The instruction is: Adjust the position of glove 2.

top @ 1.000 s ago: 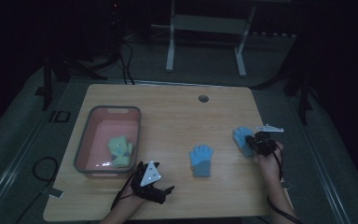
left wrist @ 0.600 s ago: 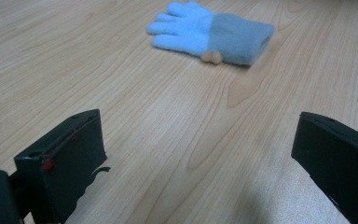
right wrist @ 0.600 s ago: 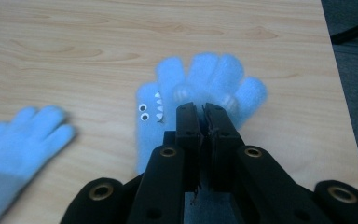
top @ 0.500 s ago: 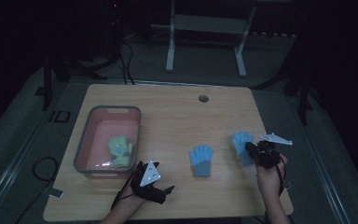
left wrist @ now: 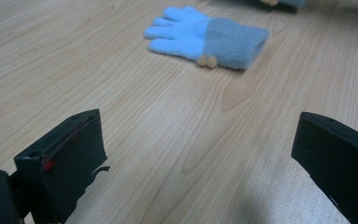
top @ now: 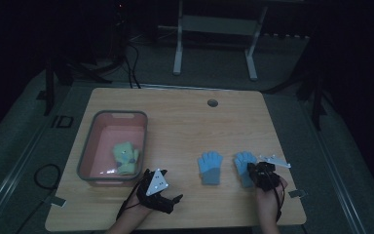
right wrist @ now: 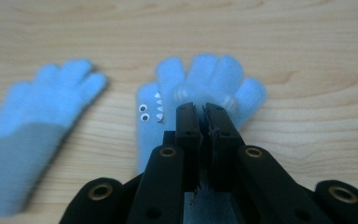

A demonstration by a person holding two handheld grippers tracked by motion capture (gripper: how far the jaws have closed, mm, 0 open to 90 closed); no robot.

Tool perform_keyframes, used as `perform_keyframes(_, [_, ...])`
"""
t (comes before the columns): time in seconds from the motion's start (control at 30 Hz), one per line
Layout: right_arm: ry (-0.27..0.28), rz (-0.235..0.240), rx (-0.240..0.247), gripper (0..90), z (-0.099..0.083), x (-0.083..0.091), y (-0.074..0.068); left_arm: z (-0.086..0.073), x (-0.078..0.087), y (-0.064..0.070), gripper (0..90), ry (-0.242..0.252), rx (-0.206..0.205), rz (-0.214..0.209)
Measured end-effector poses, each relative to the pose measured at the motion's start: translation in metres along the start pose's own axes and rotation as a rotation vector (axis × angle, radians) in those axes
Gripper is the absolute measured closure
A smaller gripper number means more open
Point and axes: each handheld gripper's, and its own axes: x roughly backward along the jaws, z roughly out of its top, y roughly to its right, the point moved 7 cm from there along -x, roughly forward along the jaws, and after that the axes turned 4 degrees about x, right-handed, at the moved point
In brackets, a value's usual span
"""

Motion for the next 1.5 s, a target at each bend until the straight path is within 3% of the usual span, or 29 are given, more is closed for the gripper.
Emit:
perform_keyframes(0.17, [-0.037, -0.018, 0.027, 83.4, -0.007, -0.012, 0.002, 0.0, -0.001, 0.001, 2.9, -0.002, -0.003, -0.01])
perform_keyframes(0.23, [-0.062, -0.019, 0.034, 75.2, -0.013, -0.019, 0.003, 0.0, 0.0, 0.003, 2.9, 0.005, -0.001, -0.024])
perform_keyframes(0.27, [-0.062, -0.019, 0.034, 75.2, -0.013, -0.019, 0.003, 0.0, 0.0, 0.003, 2.9, 0.005, -0.001, -0.024])
perform_keyframes(0.3, [-0.066, -0.006, 0.039, 66.1, -0.013, -0.02, 0.003, 0.0, 0.0, 0.003, 2.9, 0.0, -0.01, -0.019])
perform_keyframes(0.4, [-0.067, -0.001, 0.053, 63.8, -0.011, -0.018, 0.004, 0.0, 0.0, 0.003, 2.9, 0.0, -0.008, -0.021])
perform_keyframes(0.43, [-0.064, 0.03, 0.068, 59.2, -0.007, -0.015, 0.005, 0.0, -0.001, 0.004, 2.9, -0.004, -0.012, -0.022])
perform_keyframes(0.53, [-0.039, 0.077, 0.116, 58.8, -0.001, -0.009, 0.009, -0.001, -0.001, 0.004, 2.9, -0.005, -0.014, -0.023])
perform_keyframes(0.6, [-0.019, 0.125, 0.178, 58.0, 0.003, -0.006, 0.011, -0.001, -0.001, 0.004, 2.9, -0.005, -0.014, -0.024])
perform_keyframes(0.7, [-0.023, 0.173, 0.241, 58.0, 0.003, -0.005, 0.015, -0.001, -0.001, 0.004, 2.9, -0.003, -0.013, -0.025])
perform_keyframes(0.77, [-0.024, 0.177, 0.26, 58.2, 0.002, -0.005, 0.016, -0.001, -0.001, 0.004, 2.9, -0.005, -0.013, -0.026])
perform_keyframes(0.8, [-0.035, 0.211, 0.288, 58.2, 0.0, -0.006, 0.017, -0.001, -0.002, 0.004, 2.9, -0.008, -0.017, -0.026])
perform_keyframes(0.97, [-0.038, 0.243, 0.337, 58.7, -0.003, -0.009, 0.017, -0.002, -0.003, 0.005, 2.9, -0.011, -0.019, -0.026])
perform_keyframes(1.0, [-0.04, 0.27, 0.353, 59.0, -0.008, -0.011, 0.016, -0.002, -0.003, 0.004, 2.9, -0.012, -0.018, -0.025])
perform_keyframes(1.1, [-0.046, 0.249, 0.388, 57.6, -0.017, -0.017, 0.015, -0.002, -0.002, 0.004, 2.9, -0.01, -0.016, -0.025])
perform_keyframes(1.17, [-0.038, 0.25, 0.386, 58.3, -0.018, -0.017, 0.015, -0.002, -0.002, 0.004, 2.9, -0.01, -0.016, -0.025])
perform_keyframes(1.3, [-0.032, 0.231, 0.405, 65.4, -0.02, -0.017, 0.014, -0.003, -0.003, 0.004, 2.9, -0.011, -0.019, -0.021])
perform_keyframes(1.5, [-0.03, 0.211, 0.396, 78.8, -0.021, -0.017, 0.009, -0.003, -0.003, 0.004, 2.9, -0.018, -0.026, -0.021])
